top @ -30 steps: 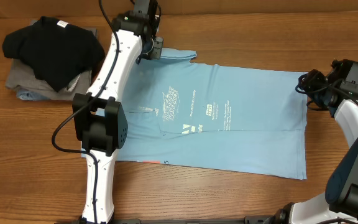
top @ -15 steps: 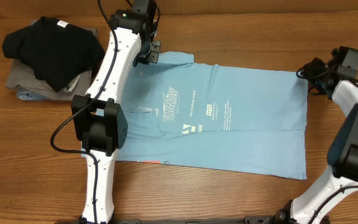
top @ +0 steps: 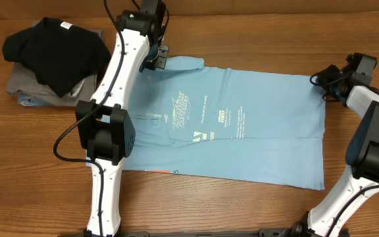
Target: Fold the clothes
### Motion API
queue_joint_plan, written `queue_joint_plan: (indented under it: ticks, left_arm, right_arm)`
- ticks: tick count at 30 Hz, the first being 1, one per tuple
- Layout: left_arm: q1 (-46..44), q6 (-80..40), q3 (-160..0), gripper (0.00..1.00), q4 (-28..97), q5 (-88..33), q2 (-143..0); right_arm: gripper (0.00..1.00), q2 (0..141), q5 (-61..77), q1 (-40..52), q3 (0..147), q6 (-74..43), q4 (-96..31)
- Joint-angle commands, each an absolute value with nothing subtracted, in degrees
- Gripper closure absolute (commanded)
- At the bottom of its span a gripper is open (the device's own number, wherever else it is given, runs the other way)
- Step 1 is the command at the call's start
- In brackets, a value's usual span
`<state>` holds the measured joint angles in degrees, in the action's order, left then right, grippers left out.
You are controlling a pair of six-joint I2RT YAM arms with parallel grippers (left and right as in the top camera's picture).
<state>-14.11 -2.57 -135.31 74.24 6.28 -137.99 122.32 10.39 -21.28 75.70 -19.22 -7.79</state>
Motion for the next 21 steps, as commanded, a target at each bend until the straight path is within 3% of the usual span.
queue_joint_plan:
  ticks: [1,4,8,14,21]
  left_arm:
    - [-13.72,-1.28,-136.77,0.96,75.05,7.03,-138.08]
    - [-13.74,-1.32,-136.77,0.96,75.09,7.01,-138.08]
    - [-13.72,-1.30,-136.77,0.96,75.22,7.05,-138.04]
    - [-13.45,-1.37,-136.79,0.96,77.01,7.38,-135.44]
    - [-12.08,-7.51,-136.77,0.96,85.36,11.92,-127.46]
  right_arm:
    - [0.69,123.72,15.14,-20.88,76.58,-19.49,-8.27]
    - [0.71,123.72,16.16,-20.88,76.58,-19.49,-8.97]
    - [0.96,123.13,16.16,-21.34,76.60,-19.77,-10.17]
    - [0.96,115.77,18.39,-23.57,76.60,-21.21,-15.49]
    - [0.96,101.93,18.98,-24.51,76.60,-21.08,-31.29]
